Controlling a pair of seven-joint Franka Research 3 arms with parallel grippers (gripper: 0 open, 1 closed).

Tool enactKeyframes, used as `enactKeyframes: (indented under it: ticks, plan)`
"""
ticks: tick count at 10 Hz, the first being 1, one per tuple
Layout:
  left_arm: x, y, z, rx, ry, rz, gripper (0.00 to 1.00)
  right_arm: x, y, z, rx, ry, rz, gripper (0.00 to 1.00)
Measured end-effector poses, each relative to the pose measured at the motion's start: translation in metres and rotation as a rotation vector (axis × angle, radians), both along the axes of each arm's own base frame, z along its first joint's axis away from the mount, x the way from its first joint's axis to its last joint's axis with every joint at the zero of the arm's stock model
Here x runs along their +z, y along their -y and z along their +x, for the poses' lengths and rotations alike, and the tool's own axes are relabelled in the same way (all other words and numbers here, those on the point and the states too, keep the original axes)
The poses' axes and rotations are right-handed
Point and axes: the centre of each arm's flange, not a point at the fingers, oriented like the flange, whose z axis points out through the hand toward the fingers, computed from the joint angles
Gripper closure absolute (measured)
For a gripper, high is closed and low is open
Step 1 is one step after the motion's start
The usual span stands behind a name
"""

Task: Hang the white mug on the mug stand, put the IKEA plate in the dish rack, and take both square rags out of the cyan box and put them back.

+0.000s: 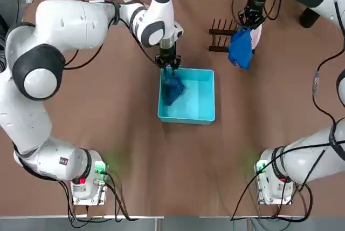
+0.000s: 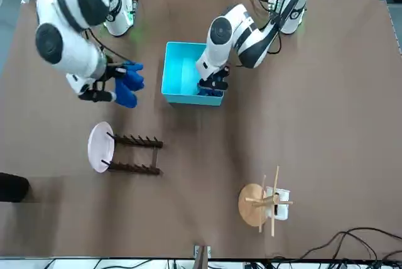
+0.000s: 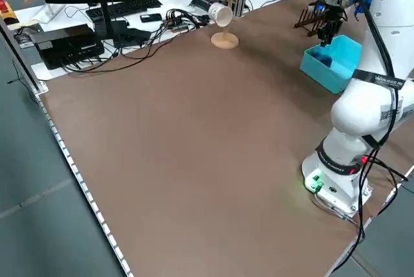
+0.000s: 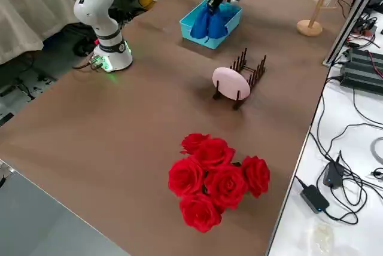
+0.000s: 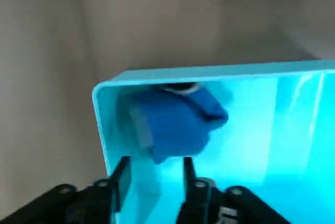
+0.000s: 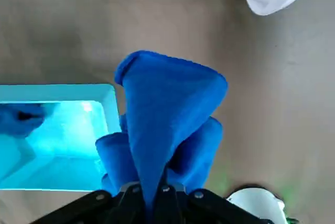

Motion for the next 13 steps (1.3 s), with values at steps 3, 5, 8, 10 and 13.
enactKeyframes:
  ticks: [3, 5, 8, 10, 13]
  plan:
    - [0.056, -0.029, 0.034, 0.045, 0.097, -0.014, 0.05, -0.06, 0.02, -0.003, 0.012, 0.02, 0.01, 0.96]
    - [0.108, -0.083, 0.092, 0.087, 0.157, 0.01, 0.05, -0.11, 0.041, -0.014, 0.02, 0.047, 0.018, 0.96]
    - [0.181, -0.174, 0.16, 0.087, 0.183, 0.061, 0.0, -0.147, 0.05, -0.03, 0.035, 0.08, 0.019, 0.96]
    - [0.225, -0.244, 0.186, 0.087, 0.24, 0.081, 0.0, -0.156, 0.072, -0.03, 0.062, 0.092, 0.035, 0.96]
    - [0.285, -0.348, 0.191, 0.087, 0.299, 0.015, 0.0, -0.186, 0.155, -0.029, 0.122, 0.103, 0.085, 0.96]
